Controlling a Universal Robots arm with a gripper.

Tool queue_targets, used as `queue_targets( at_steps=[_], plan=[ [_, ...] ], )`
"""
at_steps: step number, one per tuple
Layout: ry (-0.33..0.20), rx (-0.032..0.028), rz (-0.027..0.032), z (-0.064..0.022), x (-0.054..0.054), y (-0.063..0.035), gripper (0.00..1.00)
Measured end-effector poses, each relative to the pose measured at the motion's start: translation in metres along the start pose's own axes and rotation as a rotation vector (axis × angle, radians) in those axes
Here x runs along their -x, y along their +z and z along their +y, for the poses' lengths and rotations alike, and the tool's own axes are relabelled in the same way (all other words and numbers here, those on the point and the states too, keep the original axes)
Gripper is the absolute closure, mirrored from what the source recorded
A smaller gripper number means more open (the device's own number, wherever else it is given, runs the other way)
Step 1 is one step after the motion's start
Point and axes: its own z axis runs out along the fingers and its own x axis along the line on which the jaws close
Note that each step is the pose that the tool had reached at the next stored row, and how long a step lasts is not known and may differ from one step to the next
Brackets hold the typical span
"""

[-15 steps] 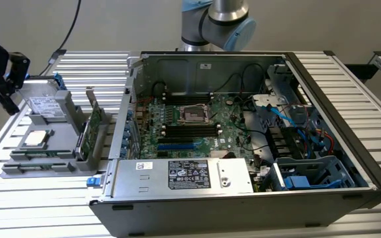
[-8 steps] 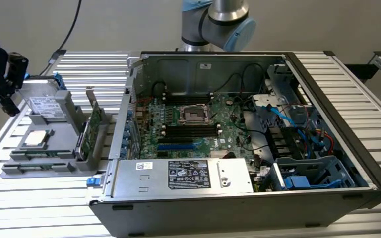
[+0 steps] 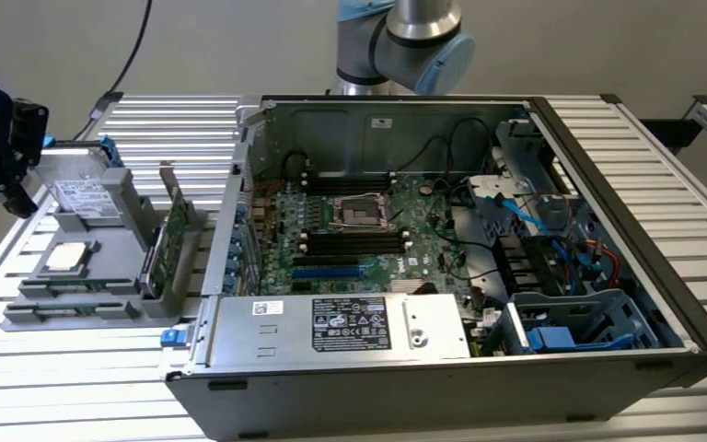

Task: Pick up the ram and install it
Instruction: 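Pick up the ram and move it above insertion slot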

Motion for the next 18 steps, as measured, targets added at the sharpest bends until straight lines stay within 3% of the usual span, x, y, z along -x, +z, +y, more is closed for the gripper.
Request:
queue_targets(
  at_steps=[18],
  plan=[
    [-0.326,-0.0038,0.0205,-0.0001,0.0,0.0022,0.9]
  ],
)
